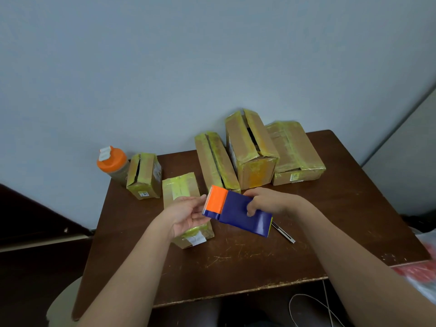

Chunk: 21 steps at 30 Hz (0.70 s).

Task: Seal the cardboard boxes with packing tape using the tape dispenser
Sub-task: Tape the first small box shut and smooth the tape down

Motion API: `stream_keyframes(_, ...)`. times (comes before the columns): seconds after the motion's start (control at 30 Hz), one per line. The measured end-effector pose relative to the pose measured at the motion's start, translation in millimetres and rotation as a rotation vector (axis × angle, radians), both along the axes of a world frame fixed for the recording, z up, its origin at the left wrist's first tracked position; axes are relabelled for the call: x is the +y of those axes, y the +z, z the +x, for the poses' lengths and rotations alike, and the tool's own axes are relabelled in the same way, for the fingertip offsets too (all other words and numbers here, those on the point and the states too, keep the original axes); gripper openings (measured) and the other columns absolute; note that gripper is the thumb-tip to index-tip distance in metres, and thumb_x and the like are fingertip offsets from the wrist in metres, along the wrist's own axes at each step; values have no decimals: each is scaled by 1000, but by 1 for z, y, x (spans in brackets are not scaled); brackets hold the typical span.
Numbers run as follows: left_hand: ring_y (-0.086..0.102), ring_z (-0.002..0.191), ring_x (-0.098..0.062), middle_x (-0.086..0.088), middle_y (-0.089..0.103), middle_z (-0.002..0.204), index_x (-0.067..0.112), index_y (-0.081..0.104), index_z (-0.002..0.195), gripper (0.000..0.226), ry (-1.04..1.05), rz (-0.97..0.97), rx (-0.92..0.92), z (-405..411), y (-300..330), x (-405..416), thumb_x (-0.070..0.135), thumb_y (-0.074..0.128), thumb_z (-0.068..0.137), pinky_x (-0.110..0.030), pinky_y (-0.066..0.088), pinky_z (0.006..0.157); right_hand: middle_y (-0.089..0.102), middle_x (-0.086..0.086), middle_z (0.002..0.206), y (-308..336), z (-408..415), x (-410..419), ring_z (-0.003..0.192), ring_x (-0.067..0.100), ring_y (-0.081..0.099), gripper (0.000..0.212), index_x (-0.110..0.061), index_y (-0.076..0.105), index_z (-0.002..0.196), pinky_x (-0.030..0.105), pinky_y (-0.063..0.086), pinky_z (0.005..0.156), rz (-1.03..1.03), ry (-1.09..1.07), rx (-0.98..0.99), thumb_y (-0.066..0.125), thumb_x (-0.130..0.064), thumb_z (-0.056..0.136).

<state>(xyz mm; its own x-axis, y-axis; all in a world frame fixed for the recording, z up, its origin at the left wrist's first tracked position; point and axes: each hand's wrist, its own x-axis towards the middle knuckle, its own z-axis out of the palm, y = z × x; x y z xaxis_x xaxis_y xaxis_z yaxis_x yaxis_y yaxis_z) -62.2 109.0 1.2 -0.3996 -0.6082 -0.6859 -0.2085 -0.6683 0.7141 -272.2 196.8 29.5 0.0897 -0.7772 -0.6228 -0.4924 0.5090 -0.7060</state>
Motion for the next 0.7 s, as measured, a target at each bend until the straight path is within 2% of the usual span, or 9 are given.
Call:
stream_keyframes(0.07,70,75,-23,-15,71,84,5,60,99,8,32,3,12,-3,2,0,12,57,96,-34,58,64,63,4,109,-5,-1,-1,92,21,65,43,-18,53,107,30,50,73,-19,-75,-44,68,-33,70)
stream_keyframes(0.13,70,76,-24,-16,69,91,7,54,101,6,41,-40,-40,-7,2,1,10,55,97,-34,56,64,62,2,116,-8,-4,1,99,20,66,54,-22,47,116,30,54,75,-42,-109,-66,78,-45,78)
stream_keyframes(0.2,69,78,-25,-18,68,94,6,51,101,3,45,-91,-101,-12,1,1,8,50,99,-33,55,66,61,-2,117,-6,-4,4,101,17,66,76,-25,43,121,32,57,80,-69,-70,-42,82,-55,64)
stream_keyframes(0.27,67,79,-25,-17,68,89,2,57,98,14,38,-125,-129,-17,2,0,8,45,100,-33,53,67,59,-4,117,-4,-3,6,102,16,65,88,-24,41,124,36,58,86,-95,-14,-26,87,-52,54)
stream_keyframes(0.37,65,78,-26,-17,66,87,2,59,98,17,38,-91,-114,-20,2,-2,13,46,99,-34,54,69,57,-5,118,0,-3,7,103,17,64,89,-24,37,125,39,58,87,-129,59,6,92,-42,57)
stream_keyframes(0.47,65,82,-27,-18,66,89,3,59,97,17,-11,-13,-64,-16,5,-1,15,48,100,-37,55,79,56,-6,119,-1,-6,10,104,18,63,89,-26,37,124,39,58,87,-143,89,22,93,-42,56)
stream_keyframes(0.53,65,81,-26,-17,67,86,2,58,94,16,-48,-42,-81,-14,8,-1,9,45,100,-38,54,81,55,-6,121,-2,-5,12,105,18,62,92,-26,37,125,39,58,88,-159,99,30,92,-44,54)
stream_keyframes(0.63,61,74,-21,-14,63,81,1,53,90,14,-11,-156,-183,-15,10,-4,-3,42,97,-36,54,71,53,-6,120,-4,1,12,105,18,60,85,-28,36,123,42,57,90,-218,153,127,92,-42,60)
stream_keyframes(0.7,61,71,-19,-14,66,86,-4,55,98,10,17,-232,-251,-13,10,-12,-3,46,96,-33,54,64,52,-7,118,-8,1,12,103,18,60,81,-31,36,121,44,56,89,-258,187,220,89,-46,62)
